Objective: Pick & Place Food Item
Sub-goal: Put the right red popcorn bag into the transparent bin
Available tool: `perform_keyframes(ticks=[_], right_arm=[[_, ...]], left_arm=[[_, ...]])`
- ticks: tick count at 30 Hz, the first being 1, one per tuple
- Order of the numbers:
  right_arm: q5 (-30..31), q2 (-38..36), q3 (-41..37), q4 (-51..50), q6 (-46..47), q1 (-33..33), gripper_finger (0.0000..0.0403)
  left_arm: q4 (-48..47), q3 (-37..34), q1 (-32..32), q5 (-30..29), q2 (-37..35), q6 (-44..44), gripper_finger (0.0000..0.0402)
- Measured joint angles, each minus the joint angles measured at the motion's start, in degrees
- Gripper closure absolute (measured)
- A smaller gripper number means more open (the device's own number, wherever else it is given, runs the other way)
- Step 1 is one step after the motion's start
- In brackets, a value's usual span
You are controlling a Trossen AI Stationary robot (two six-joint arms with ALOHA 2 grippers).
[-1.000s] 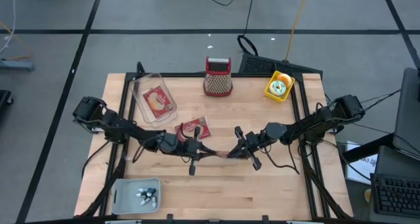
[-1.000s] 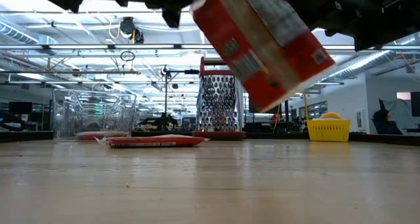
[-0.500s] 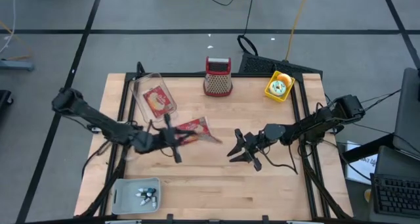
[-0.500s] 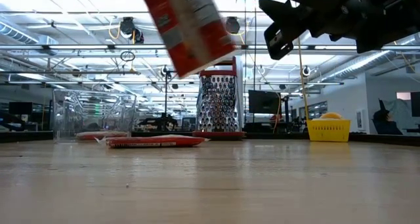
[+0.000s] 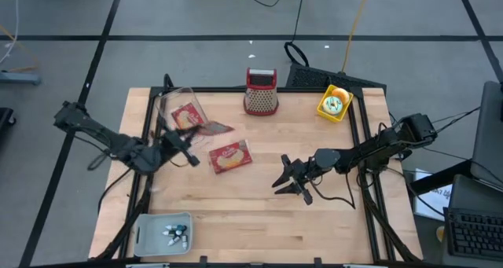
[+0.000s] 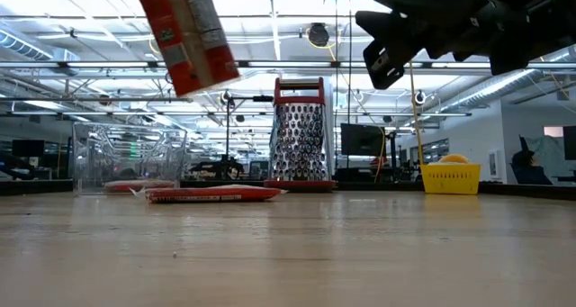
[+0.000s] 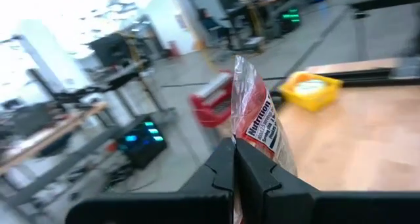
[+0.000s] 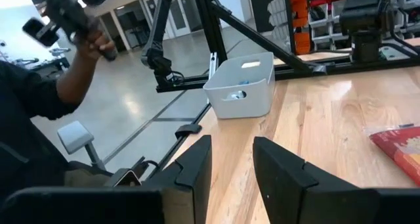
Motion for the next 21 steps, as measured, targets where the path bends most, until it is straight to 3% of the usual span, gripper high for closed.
perform_keyframes(ticks=[5, 9, 15, 21], right_arm=[[0.0, 0.02, 0.0, -0.93, -0.29, 0.0, 0.0304], [0.0, 0.02, 0.0, -0.8, -0.64, -0.04, 0.0303], [0.04, 0.02, 0.0, -0.78, -1.67, -0.04, 0.0305], [0.06, 0.02, 0.0, -0.76, -1.82, -0.04, 0.0303]], left_arm=[[-4.07, 0.0, 1.1, -7.59, -5.45, 2.07, 0.0401], [-11.52, 0.0, 3.71, -10.72, -8.15, -1.45, 0.0401], [-28.88, 0.0, 10.12, -10.21, -8.91, -14.76, 0.0401], [-44.31, -0.15, 17.49, -4.04, -8.63, -31.3, 0.0401]])
